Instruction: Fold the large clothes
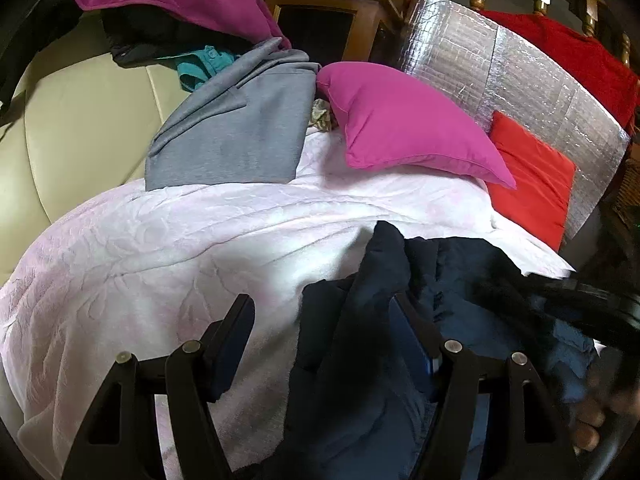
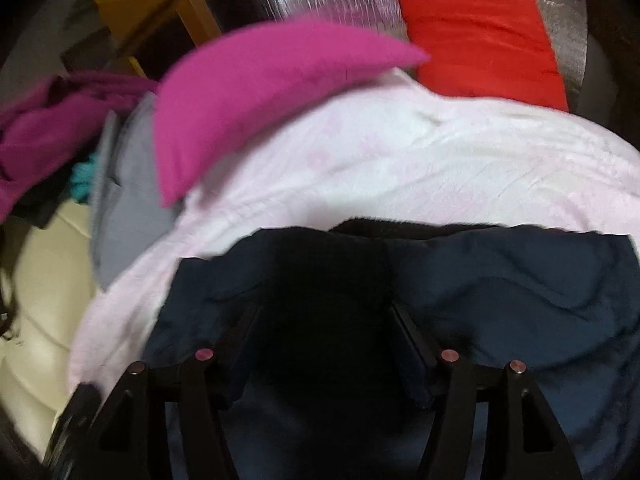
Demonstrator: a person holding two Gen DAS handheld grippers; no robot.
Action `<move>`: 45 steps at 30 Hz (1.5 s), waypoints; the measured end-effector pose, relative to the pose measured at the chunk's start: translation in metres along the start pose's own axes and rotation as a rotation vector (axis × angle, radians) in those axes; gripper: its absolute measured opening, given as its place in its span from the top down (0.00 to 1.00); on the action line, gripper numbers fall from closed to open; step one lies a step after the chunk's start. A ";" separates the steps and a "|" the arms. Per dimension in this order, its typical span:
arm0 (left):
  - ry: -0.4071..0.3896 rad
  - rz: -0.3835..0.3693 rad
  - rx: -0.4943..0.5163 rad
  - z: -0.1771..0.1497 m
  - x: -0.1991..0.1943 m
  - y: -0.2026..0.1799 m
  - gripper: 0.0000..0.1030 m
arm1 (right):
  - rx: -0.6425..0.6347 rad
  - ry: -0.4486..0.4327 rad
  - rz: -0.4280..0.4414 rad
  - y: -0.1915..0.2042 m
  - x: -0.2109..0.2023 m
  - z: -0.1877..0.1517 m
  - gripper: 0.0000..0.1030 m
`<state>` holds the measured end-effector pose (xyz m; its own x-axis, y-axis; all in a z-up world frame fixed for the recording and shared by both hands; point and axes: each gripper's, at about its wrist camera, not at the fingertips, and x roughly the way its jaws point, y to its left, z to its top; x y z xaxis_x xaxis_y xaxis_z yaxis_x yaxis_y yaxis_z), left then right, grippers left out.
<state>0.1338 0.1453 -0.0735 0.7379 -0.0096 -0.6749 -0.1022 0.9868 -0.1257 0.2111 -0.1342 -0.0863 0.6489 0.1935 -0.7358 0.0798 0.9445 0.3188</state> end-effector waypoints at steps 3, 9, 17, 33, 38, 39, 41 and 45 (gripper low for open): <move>-0.009 0.006 0.020 -0.001 -0.004 -0.005 0.32 | 0.008 -0.055 -0.012 -0.026 -0.042 -0.010 0.33; -0.009 0.009 0.045 -0.005 -0.011 -0.016 0.32 | 0.097 -0.104 -0.081 -0.101 -0.107 -0.053 0.32; 0.119 -0.019 0.099 -0.021 0.002 -0.035 0.23 | 0.291 -0.023 -0.042 -0.186 -0.112 -0.121 0.41; 0.305 -0.004 0.167 -0.053 0.043 -0.034 0.00 | 0.411 -0.047 0.099 -0.208 -0.087 -0.129 0.28; 0.339 0.012 0.157 -0.053 0.037 -0.036 0.00 | 0.449 -0.056 0.128 -0.214 -0.087 -0.130 0.28; 0.349 0.014 0.156 -0.052 0.035 -0.038 0.00 | 0.452 -0.057 0.132 -0.215 -0.086 -0.130 0.28; 0.380 0.005 0.165 -0.050 0.027 -0.037 0.00 | 0.463 -0.058 0.144 -0.218 -0.086 -0.130 0.28; 0.360 0.054 0.188 -0.046 0.002 -0.032 0.00 | 0.482 -0.058 0.181 -0.223 -0.089 -0.133 0.30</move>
<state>0.1078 0.1067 -0.1049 0.4505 0.0201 -0.8925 0.0143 0.9995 0.0298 0.0350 -0.3264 -0.1708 0.7241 0.3144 -0.6138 0.2936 0.6649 0.6868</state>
